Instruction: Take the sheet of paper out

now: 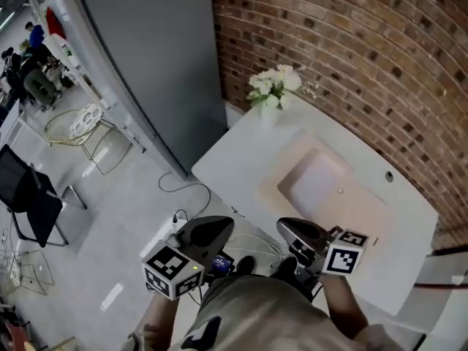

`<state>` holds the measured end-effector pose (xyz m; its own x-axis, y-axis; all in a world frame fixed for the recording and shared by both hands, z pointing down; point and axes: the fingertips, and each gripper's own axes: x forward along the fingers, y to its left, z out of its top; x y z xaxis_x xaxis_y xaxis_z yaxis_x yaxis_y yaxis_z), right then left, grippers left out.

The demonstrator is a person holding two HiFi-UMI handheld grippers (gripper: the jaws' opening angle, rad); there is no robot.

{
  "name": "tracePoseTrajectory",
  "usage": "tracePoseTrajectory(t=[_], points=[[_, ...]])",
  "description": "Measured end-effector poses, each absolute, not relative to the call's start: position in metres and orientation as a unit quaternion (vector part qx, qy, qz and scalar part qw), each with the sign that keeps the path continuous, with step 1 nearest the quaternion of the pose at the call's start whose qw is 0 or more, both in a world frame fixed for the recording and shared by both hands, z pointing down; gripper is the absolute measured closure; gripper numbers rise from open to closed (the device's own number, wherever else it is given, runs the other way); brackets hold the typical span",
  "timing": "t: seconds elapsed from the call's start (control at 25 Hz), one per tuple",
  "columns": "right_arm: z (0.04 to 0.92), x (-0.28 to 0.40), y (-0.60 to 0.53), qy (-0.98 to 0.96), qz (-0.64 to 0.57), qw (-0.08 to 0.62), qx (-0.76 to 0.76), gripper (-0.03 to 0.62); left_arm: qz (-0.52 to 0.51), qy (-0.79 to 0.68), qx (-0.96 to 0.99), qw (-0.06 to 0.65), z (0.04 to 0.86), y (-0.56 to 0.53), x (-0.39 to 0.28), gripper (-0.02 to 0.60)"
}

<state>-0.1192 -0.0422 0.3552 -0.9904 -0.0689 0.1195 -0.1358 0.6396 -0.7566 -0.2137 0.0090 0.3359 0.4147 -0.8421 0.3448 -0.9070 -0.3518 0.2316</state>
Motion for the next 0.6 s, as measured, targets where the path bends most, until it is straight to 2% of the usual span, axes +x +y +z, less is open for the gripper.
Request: tracePoseTrajectory(t=[0.16, 0.48, 0.6], points=[[0.367, -0.076, -0.054, -0.891, 0.445, 0.044, 0.083, 0.569, 0.081, -0.515, 0.824, 0.223, 0.347, -0.006, -0.174, 0.568], [0.413, -0.001, -0.116, -0.852, 0.495, 0.06, 0.161, 0.569, 0.082, -0.501, 0.83, 0.233, 0.354, -0.043, -0.126, 0.568], [0.442, 0.019, -0.142, -0.822, 0.54, 0.039, 0.174, 0.569, 0.084, -0.498, 0.83, 0.236, 0.357, -0.055, -0.118, 0.568]])
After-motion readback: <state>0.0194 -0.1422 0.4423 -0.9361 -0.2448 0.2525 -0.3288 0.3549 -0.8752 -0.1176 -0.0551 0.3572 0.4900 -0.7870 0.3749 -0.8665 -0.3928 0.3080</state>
